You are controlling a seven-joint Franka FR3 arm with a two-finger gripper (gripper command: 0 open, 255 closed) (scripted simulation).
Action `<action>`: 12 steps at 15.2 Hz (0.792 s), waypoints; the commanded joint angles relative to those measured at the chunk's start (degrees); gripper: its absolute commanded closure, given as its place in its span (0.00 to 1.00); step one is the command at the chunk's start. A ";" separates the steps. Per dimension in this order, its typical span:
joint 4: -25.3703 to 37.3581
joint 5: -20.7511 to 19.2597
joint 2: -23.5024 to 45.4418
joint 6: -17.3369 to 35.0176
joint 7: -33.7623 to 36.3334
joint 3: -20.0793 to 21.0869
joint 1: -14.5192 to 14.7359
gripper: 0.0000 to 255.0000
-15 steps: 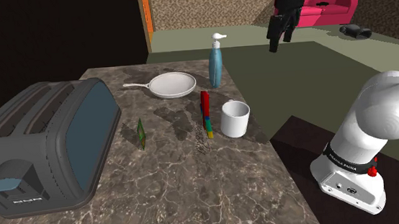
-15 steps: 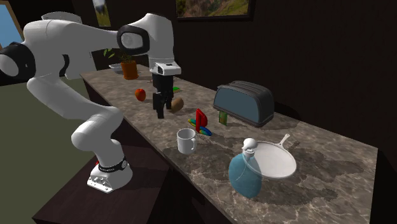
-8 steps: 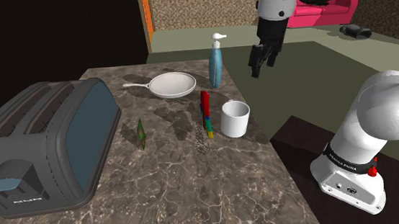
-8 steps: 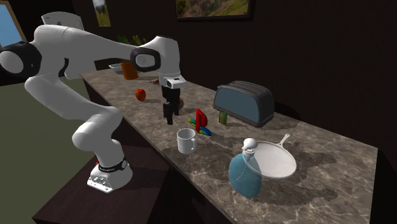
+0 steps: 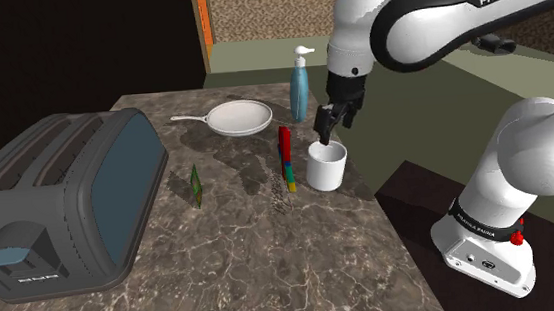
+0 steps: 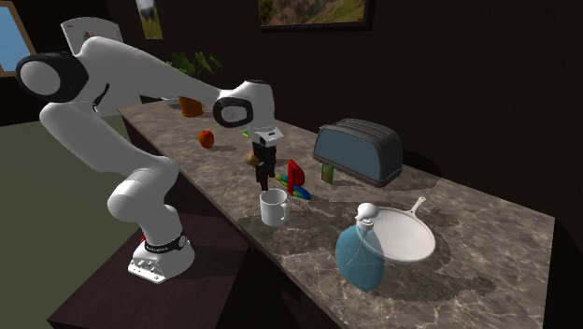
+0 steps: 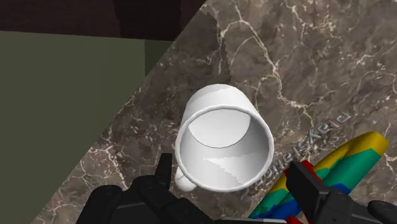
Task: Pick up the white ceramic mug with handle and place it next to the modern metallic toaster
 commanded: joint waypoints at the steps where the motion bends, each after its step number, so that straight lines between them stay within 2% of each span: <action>1: -0.51 0.69 3.28 4.65 2.13 2.15 0.30 0.00; 4: -0.34 0.92 8.79 11.07 5.71 5.62 0.36 0.00; 12: -2.88 -0.08 14.04 18.82 6.90 7.25 -0.66 0.00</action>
